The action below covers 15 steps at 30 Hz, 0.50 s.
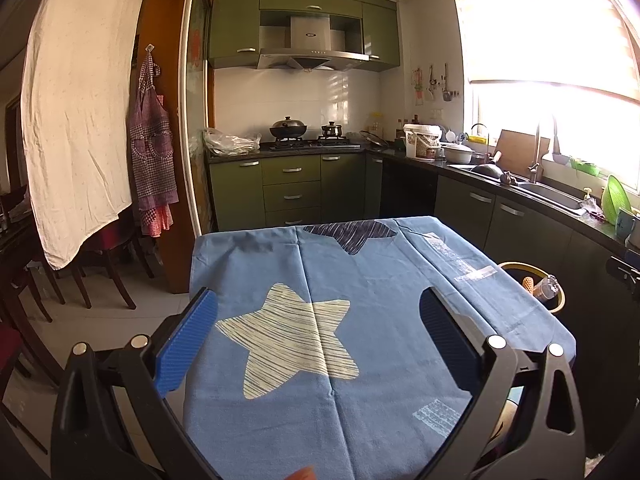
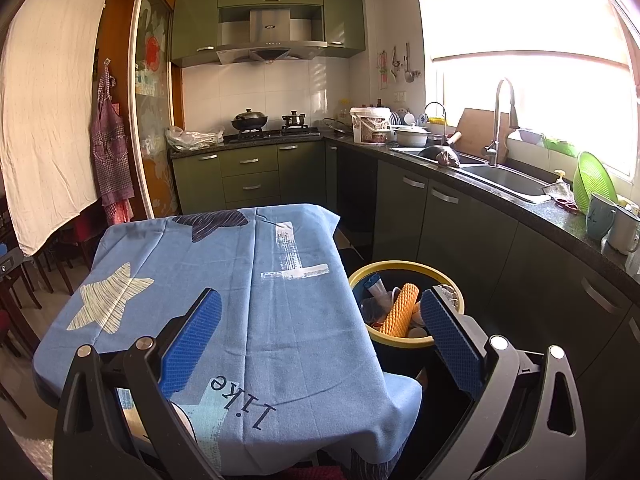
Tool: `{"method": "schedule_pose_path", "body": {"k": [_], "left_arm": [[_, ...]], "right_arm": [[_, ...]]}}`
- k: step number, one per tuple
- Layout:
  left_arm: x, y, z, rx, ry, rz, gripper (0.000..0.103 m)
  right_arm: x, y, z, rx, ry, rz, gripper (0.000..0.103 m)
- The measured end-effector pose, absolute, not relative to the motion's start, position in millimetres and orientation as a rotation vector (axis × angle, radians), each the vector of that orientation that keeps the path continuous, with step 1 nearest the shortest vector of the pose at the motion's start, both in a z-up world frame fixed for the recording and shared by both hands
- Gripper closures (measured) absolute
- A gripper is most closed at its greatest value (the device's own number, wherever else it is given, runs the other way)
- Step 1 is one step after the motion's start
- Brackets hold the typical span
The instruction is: Collect trash
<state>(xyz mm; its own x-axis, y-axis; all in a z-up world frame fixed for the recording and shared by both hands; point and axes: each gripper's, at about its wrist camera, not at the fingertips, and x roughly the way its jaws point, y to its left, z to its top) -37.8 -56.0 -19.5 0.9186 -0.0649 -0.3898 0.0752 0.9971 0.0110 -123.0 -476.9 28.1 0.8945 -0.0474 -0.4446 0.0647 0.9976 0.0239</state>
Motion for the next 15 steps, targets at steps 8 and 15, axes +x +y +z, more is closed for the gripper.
{"method": "schedule_pose_path", "body": {"k": [8,15], "left_arm": [[-38.0,-56.4,-20.2,0.024,0.400,-0.080,0.007],[-37.8,-55.7,-19.7,0.027,0.396,-0.081,0.007]], "right_arm": [[-123.0,-476.7,26.6,0.040,0.462,-0.058,0.005],[-122.9,-474.8,25.7,0.041,0.461,-0.056,0.005]]}}
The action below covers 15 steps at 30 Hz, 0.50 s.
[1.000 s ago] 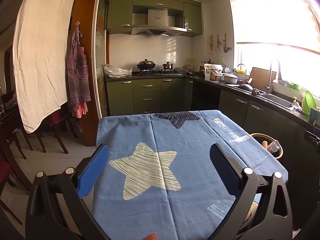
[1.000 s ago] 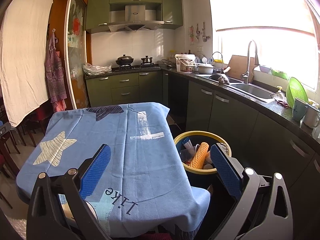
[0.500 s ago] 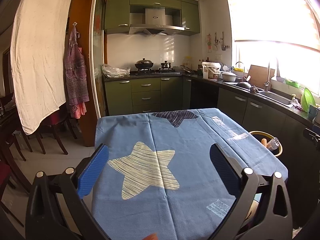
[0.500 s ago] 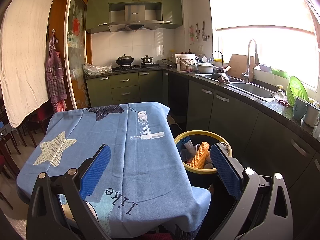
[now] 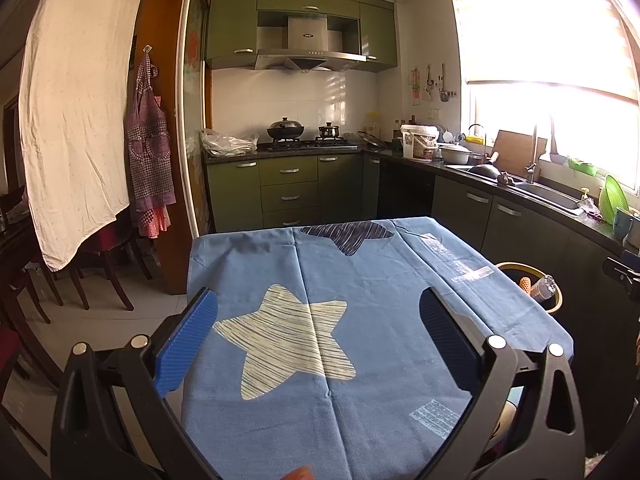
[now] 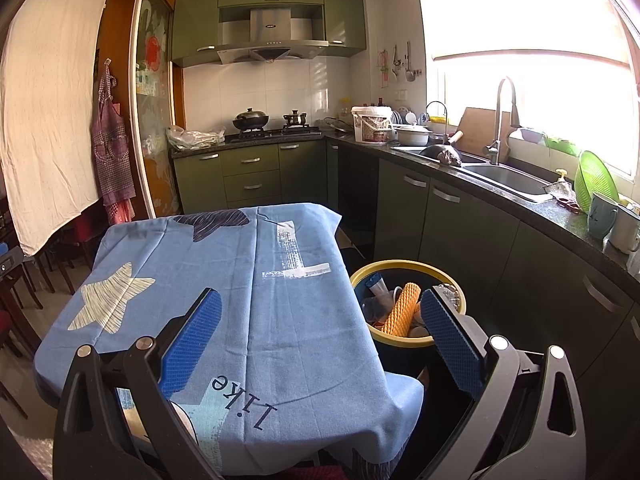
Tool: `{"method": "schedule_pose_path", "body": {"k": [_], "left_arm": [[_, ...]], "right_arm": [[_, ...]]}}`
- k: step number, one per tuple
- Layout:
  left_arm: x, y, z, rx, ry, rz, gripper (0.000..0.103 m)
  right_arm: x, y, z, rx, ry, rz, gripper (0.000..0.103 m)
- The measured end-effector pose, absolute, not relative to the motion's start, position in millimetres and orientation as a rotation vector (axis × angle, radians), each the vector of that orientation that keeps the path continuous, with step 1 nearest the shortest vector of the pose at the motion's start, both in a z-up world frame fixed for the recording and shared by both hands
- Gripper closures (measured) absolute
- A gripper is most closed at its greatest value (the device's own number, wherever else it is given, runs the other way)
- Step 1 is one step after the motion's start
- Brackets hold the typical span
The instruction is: Collect trash
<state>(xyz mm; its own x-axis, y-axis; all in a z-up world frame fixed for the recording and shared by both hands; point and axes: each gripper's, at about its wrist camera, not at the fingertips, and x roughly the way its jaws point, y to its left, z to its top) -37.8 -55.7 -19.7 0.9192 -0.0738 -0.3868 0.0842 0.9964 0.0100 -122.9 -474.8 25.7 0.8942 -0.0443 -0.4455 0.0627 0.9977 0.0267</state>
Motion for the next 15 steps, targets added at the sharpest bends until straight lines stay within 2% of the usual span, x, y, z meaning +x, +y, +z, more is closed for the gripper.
{"method": "schedule_pose_path", "body": {"k": [15], "left_arm": [[-38.7,-56.1,-16.1,0.038,0.384,-0.084,0.007]], "right_arm": [[-122.7,-472.1,26.0,0.038,0.461,-0.049,0.005]]}}
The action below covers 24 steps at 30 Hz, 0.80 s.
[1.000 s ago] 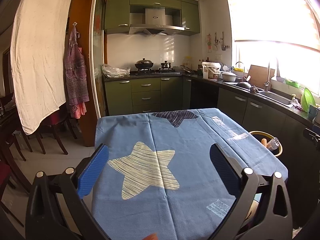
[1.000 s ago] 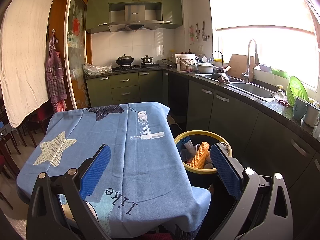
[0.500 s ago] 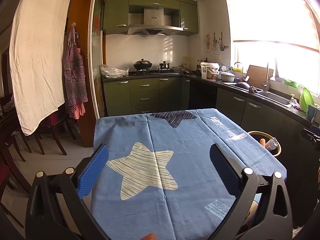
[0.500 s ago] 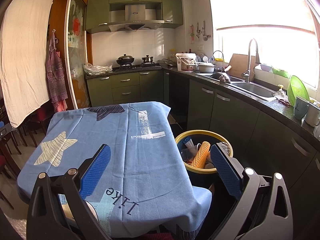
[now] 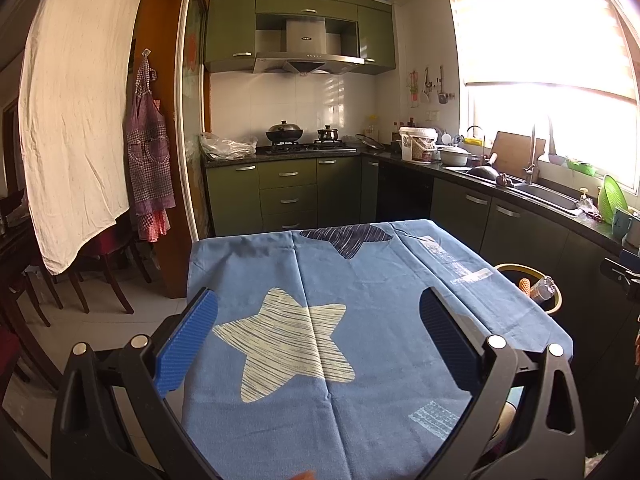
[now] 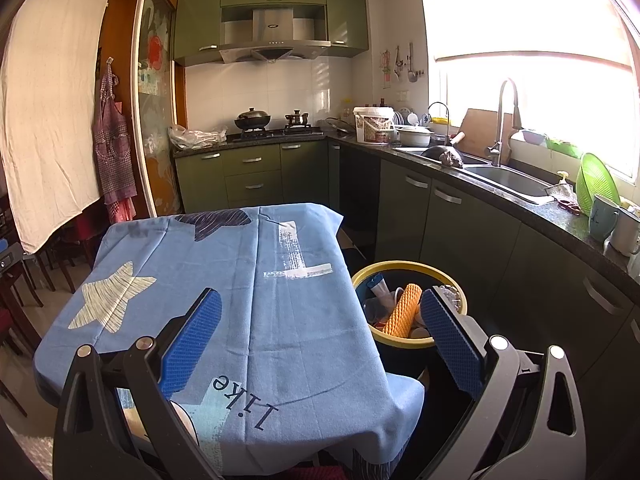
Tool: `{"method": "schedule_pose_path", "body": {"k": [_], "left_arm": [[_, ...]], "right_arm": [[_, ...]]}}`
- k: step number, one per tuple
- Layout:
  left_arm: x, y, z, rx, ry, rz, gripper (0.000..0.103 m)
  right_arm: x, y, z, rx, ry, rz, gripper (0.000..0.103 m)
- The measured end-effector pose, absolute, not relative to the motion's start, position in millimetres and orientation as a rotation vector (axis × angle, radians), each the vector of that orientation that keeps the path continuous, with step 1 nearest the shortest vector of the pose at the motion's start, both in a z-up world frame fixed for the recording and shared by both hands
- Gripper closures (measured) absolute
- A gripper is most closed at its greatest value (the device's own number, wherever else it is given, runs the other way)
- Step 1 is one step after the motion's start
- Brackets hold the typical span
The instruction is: Collect trash
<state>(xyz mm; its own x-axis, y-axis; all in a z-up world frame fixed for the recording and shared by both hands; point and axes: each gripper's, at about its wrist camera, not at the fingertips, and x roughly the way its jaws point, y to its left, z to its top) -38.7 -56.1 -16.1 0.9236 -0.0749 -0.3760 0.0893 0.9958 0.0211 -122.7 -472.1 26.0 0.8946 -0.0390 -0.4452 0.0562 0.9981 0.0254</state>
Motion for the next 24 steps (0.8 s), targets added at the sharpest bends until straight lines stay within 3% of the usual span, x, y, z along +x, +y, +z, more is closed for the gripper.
{"method": "schedule_pose_path", "body": {"k": [24], "left_arm": [[-29.6,-57.3,-23.6,0.045,0.404,-0.128,0.007]], "right_arm": [[-119.8,-475.3,21.5,0.036,0.466,-0.046,0.005]]}}
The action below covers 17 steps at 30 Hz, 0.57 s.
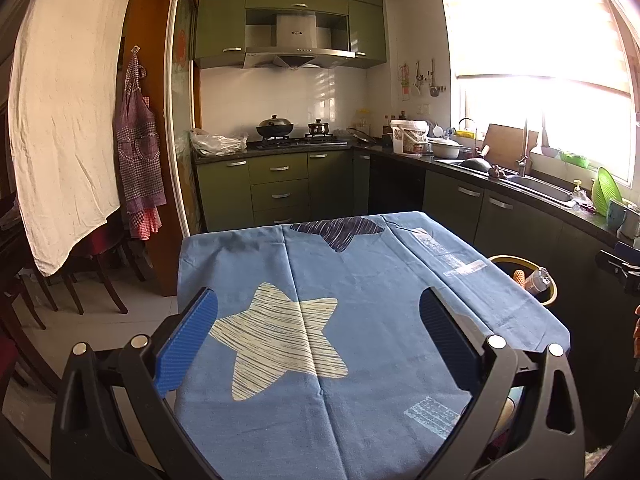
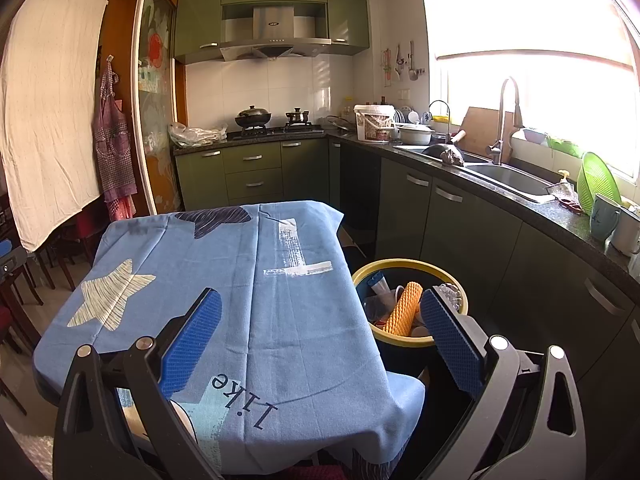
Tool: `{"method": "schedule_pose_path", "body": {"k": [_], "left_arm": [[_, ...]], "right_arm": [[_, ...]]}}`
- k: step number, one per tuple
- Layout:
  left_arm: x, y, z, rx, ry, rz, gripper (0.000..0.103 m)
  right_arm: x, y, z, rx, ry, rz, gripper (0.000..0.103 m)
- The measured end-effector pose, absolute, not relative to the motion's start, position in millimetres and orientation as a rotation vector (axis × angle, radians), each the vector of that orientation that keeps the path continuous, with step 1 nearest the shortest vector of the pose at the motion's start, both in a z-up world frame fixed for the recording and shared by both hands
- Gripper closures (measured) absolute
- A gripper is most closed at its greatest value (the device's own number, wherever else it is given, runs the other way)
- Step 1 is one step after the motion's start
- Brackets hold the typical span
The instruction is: Collect trash
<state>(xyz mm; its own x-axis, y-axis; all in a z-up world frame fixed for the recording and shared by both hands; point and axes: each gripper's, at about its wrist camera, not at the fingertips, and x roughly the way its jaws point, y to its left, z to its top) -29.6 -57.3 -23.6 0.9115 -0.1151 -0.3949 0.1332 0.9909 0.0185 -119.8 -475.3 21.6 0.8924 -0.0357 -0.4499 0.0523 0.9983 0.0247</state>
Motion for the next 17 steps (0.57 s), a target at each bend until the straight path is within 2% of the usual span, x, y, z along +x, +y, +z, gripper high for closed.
{"method": "schedule_pose_path", "body": {"k": [7,17], "left_arm": [[-31,-58,-24,0.068,0.380,-0.111,0.007],[10,-57,-31,0.078,0.471,-0.129,0.007]], "right_arm": [[-119,-476,21,0.035,0.467,-0.048,0.005],[-101,-472,14,0.030,0.499,-0.007,0.005]]}}
